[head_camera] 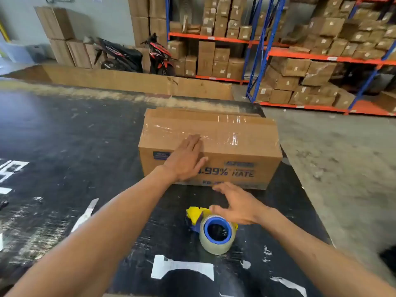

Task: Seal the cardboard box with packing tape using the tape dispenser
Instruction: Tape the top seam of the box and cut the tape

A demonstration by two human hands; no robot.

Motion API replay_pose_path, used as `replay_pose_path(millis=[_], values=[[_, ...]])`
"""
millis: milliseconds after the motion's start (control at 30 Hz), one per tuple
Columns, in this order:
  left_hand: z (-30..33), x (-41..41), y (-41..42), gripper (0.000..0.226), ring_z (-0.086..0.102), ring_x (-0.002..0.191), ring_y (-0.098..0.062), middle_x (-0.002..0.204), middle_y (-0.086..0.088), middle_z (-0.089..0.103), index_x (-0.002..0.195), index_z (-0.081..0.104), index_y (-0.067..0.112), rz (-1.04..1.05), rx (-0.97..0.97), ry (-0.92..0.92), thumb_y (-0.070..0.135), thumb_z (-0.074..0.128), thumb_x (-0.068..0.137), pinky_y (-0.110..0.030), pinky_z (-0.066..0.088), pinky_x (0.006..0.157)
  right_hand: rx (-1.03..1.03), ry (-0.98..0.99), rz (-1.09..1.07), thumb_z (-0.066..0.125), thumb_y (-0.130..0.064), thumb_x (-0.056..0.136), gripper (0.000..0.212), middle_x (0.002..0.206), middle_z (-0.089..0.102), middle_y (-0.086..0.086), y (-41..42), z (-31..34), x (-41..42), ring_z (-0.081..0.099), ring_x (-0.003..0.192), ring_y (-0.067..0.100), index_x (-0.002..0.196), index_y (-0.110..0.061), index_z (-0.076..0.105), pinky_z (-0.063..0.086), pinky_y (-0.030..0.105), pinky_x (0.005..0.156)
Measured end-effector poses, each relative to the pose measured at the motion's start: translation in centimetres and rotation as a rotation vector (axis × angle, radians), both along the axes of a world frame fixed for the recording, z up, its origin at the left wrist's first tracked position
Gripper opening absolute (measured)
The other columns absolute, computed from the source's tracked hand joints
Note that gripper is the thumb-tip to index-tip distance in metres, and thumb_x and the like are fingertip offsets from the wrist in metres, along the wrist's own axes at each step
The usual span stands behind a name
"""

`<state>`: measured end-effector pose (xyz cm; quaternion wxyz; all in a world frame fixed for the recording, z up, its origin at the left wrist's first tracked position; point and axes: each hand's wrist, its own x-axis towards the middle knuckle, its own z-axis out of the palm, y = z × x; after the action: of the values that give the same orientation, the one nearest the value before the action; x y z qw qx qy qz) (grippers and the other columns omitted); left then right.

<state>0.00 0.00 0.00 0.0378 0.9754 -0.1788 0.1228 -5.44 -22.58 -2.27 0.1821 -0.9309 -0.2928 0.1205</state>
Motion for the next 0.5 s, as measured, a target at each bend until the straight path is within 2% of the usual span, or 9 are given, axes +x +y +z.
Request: replay_pose_path(millis=[133,233,333,400,500], values=[[-0.7,1.0,0.1,0.059,0.035,0.141,-0.039,0.154,-0.026,0.037,0.148,0.036,-0.005,0.026,0.019,-0.044,0.035,0.041,0.105,-0.044,0.023,0.121,-0.098,0.095,0.023,0.06,-0.048,0.082,0.064,0.127,0.048,-0.003,0.4,-3.5,-0.4,0.052,0.117,0.018,0.138,-0.022,0.045,0.047,0.042,0.093],[-1.1,1.6,0.1,0.055,0.044,0.131,-0.041,0.147,-0.026,0.044,0.145,0.039,-0.005,-0.001,0.047,-0.071,0.032,0.043,0.104,-0.046,0.032,0.114,-0.149,0.094,0.031,0.066,-0.038,0.081,0.047,0.108,0.05,-0.001,0.9,-5.4,-0.2,0.055,0.102,0.024,0.123,-0.02,0.053,0.049,0.041,0.081],[0.2,2.8,0.6,0.062,0.044,0.127,-0.039,0.142,-0.023,0.044,0.146,0.039,0.001,-0.016,0.137,-0.038,0.044,0.042,0.101,-0.045,0.033,0.109,-0.129,0.112,0.053,0.069,-0.027,0.081,0.021,0.087,0.055,0.002,1.4,-5.1,0.5,0.057,0.085,0.027,0.093,-0.015,0.059,0.049,0.044,0.074],[1.2,4.0,0.8,0.072,0.042,0.125,-0.037,0.139,-0.022,0.043,0.145,0.04,0.004,-0.043,0.18,-0.007,0.057,0.044,0.095,-0.046,0.034,0.108,-0.116,0.144,0.072,0.071,-0.024,0.079,0.017,0.075,0.056,-0.003,1.2,-4.7,0.7,0.056,0.075,0.022,0.083,-0.013,0.058,0.049,0.042,0.071],[1.5,5.2,0.8,0.092,0.034,0.13,-0.039,0.143,-0.021,0.034,0.148,0.031,0.011,0.004,0.255,0.056,0.077,0.041,0.086,-0.051,0.028,0.113,-0.002,0.222,-0.039,0.07,-0.026,0.074,0.013,0.073,0.066,-0.002,0.3,-3.5,0.7,0.062,0.071,0.02,0.076,-0.019,0.059,0.053,0.043,0.07]])
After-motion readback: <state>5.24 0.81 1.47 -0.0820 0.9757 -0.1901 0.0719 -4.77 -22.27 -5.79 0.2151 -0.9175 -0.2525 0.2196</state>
